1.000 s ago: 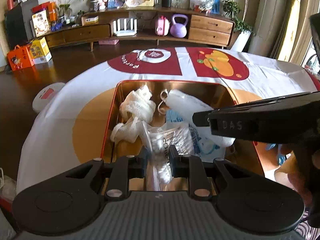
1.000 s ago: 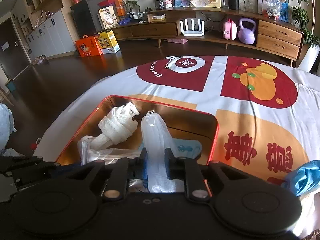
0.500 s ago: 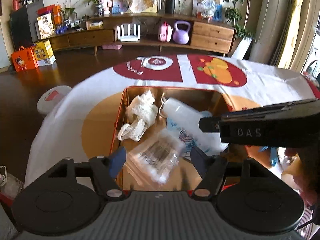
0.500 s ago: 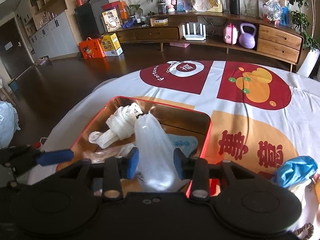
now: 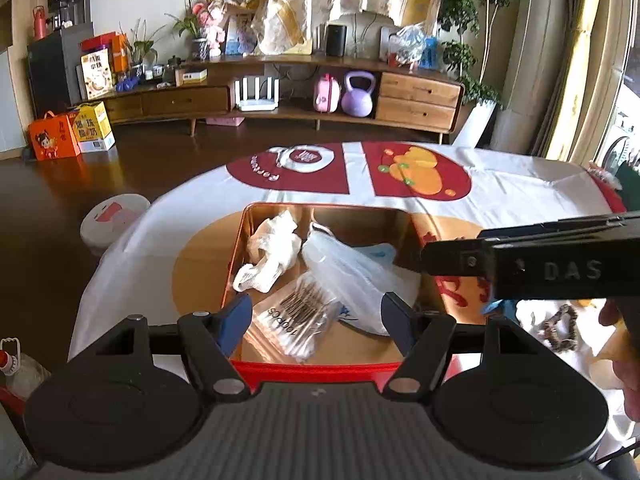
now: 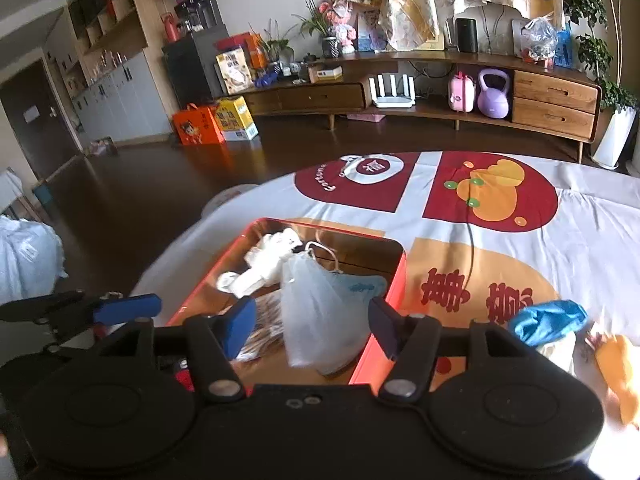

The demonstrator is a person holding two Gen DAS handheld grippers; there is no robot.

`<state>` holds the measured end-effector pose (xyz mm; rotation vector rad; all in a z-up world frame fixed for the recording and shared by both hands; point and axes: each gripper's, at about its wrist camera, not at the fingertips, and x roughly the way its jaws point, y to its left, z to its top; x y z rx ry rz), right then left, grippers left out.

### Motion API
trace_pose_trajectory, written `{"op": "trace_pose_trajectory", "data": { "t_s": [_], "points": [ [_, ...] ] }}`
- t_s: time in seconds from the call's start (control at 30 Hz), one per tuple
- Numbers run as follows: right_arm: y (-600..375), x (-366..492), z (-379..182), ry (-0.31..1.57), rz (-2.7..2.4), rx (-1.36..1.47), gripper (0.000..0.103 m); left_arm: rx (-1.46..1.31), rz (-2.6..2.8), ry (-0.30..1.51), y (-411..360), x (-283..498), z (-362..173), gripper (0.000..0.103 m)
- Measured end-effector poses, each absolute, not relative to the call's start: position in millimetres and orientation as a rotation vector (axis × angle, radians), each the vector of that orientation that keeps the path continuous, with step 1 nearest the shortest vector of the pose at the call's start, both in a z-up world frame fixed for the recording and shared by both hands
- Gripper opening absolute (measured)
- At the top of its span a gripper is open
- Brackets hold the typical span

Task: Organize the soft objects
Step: 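Open both grippers to release the swab bag and plastic bag into the tin, then withdraw both tools from the tin toward the duck and bracelet on the table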

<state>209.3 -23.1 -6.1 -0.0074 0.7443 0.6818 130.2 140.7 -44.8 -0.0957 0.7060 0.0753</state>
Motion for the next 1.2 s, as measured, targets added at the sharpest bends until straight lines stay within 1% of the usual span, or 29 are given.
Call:
{"op": "trace_pose_trajectory", "data": {
  "t_s": [0.2,0.33,0.43,0.53,0.63,0.7,0.73,1.07,1.2],
  "points": [
    [-44.4,186.9,8.9,0.701,0.686,0.003,0.066,-0.095,0.058,0.661,126.2,115.3,-28.5,0.071],
    [-57.9,176.3,14.6,0.683,0.677,0.015,0.072,-0.085,0.049,0.639,114.5,107.3,-19.8,0.071],
    [-68.1,168.7,18.3,0.674,0.678,0.025,0.074,-0.084,0.040,0.632,106.9,102.5,-17.0,0.071],
    [-81.4,160.6,22.2,0.657,0.678,0.041,0.080,-0.086,0.030,0.627,99.6,98.5,-15.0,0.071],
    [-94.2,153.8,23.8,0.644,0.672,0.048,0.083,-0.085,0.022,0.620,91.7,94.2,-13.8,0.071],
    [-103.6,149.9,24.3,0.639,0.664,0.057,0.085,-0.086,0.019,0.613,86.7,91.8,-12.8,0.076],
    [-109.0,147.8,24.4,0.634,0.660,0.059,0.087,-0.086,0.020,0.609,84.0,90.9,-12.3,0.077],
    [-157.0,131.5,15.6,0.606,0.599,0.068,0.096,-0.082,-0.011,0.578,52.8,82.3,-10.6,0.078],
    [-175.7,127.2,9.6,0.596,0.573,0.066,0.100,-0.086,-0.031,0.569,43.4,82.0,-10.5,0.082]
  ]
}}
